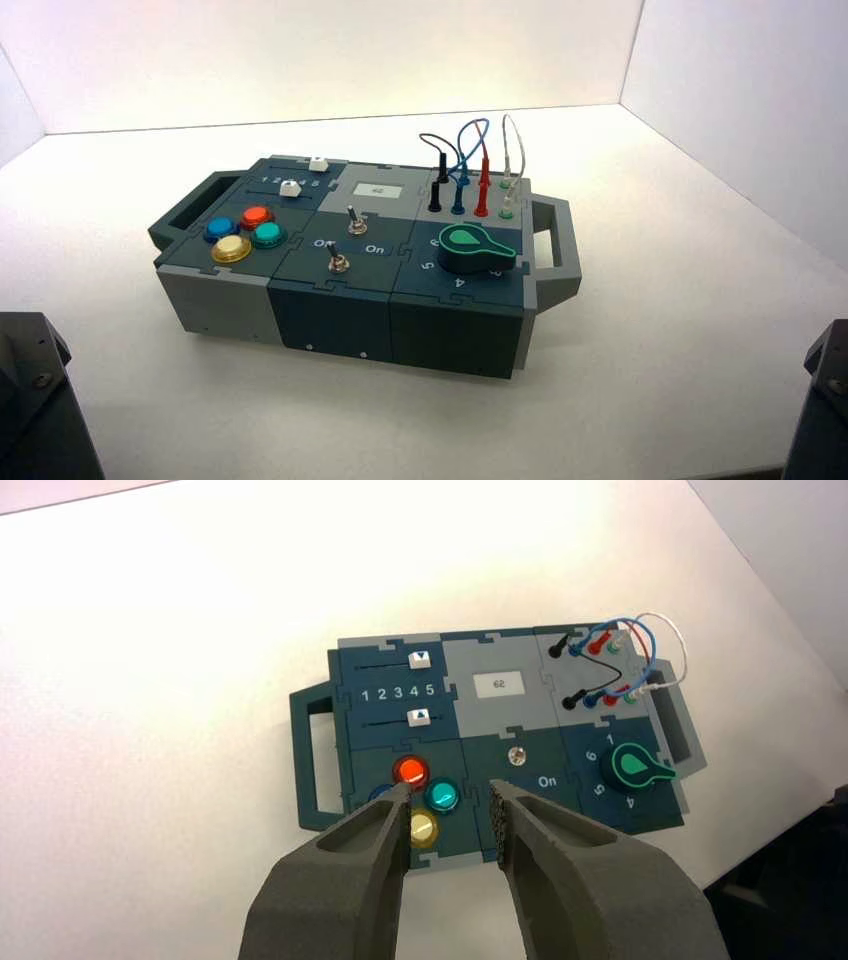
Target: Flip the top switch on with the right gripper.
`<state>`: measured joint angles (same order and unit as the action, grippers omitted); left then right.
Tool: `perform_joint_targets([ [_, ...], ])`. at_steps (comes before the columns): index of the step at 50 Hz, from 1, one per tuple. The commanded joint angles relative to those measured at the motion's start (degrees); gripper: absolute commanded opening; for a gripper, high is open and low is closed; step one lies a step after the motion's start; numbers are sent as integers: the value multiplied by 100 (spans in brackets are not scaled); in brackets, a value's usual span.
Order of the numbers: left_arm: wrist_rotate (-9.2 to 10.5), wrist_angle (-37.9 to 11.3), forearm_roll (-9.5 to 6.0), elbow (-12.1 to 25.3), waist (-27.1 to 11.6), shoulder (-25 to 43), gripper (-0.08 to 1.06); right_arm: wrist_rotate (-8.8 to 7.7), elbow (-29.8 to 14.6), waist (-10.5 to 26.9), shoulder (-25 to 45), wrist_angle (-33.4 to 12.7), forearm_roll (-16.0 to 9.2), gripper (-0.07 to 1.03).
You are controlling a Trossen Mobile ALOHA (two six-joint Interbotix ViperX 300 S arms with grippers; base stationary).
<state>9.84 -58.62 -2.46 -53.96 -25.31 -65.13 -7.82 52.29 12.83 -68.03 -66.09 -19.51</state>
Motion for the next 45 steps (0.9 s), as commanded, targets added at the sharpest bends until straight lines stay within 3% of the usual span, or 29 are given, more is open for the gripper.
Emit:
perform_joint_targets([
  [1,53,9,-9,70,26,79,45,-18,-79,26,53,18,-44,36],
  [15,88,-9,-9,132,26,88,46,-18,-114,26,53,26,-44,36],
  [23,97,-316,26,448,176,413,46,-44,-255,26,123,18,-53,38],
  [31,-105,-633,44,817,510,993,47,-53,-396,26,264,9,-53,38],
  [39,-237,-694,44,958,712,1424,48,-70,-606,105,668,-141,-123,38],
  [45,-272,-782,44,1028,773,1819,48,-79,-853,483,1151,-62,-114,38],
])
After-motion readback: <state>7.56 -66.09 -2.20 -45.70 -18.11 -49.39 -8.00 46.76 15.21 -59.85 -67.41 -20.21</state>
